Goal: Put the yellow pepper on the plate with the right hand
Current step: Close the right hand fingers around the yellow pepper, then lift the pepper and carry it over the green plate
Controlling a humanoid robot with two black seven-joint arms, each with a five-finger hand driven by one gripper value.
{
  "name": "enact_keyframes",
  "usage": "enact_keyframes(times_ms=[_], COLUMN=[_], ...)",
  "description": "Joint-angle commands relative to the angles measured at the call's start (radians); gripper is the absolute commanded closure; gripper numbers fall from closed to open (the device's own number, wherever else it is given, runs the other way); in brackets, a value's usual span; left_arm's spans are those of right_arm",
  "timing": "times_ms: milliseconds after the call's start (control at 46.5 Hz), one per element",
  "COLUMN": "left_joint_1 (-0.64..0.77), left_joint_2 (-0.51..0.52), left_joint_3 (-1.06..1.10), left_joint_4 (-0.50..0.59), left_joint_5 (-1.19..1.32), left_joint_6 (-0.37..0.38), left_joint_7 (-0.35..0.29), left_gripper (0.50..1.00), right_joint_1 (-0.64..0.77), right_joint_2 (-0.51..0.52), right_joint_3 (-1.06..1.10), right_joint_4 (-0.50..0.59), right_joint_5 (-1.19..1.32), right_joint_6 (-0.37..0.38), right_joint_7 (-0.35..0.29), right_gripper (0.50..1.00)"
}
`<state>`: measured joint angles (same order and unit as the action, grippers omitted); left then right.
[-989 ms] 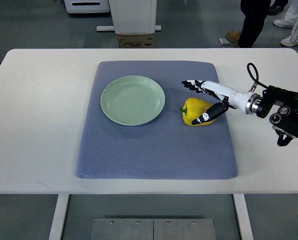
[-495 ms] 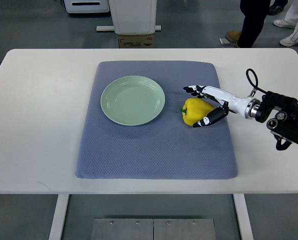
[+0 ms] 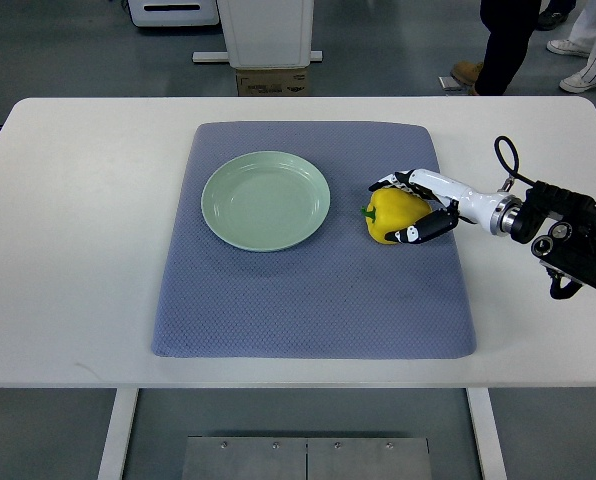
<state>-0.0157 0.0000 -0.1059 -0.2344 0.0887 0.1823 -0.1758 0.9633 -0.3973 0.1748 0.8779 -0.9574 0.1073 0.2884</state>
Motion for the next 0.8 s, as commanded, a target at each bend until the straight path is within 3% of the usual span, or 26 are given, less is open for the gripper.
enact_keyframes(times_ms=[0,387,774], left_joint_1=[-0.001,-0.001,0.0], left_joint_2=[0.0,0.0,0.0], left_joint_3=[0.0,0.0,0.0], left_joint_4=[0.0,0.0,0.001], left_joint_5=[-0.001,0.0,0.0], left_joint_6=[0.0,0.0,0.0], left_joint_7=[-0.001,0.001,-0.001], left_gripper=[0.5,0.5,0.5], right_joint_1=[0.005,0.086,0.176], right_joint_2=[0.0,0.003,0.187], right_joint_3=[0.003,0.042,0.04], right_joint_4=[0.0,0.001,-0.082], right_joint_5=[0.002,0.048,0.062], right_joint_6=[0.0,0.002,-0.003], right_joint_7=[-0.006,-0.093,-0.146], right_gripper=[0.992,1.0,1.0])
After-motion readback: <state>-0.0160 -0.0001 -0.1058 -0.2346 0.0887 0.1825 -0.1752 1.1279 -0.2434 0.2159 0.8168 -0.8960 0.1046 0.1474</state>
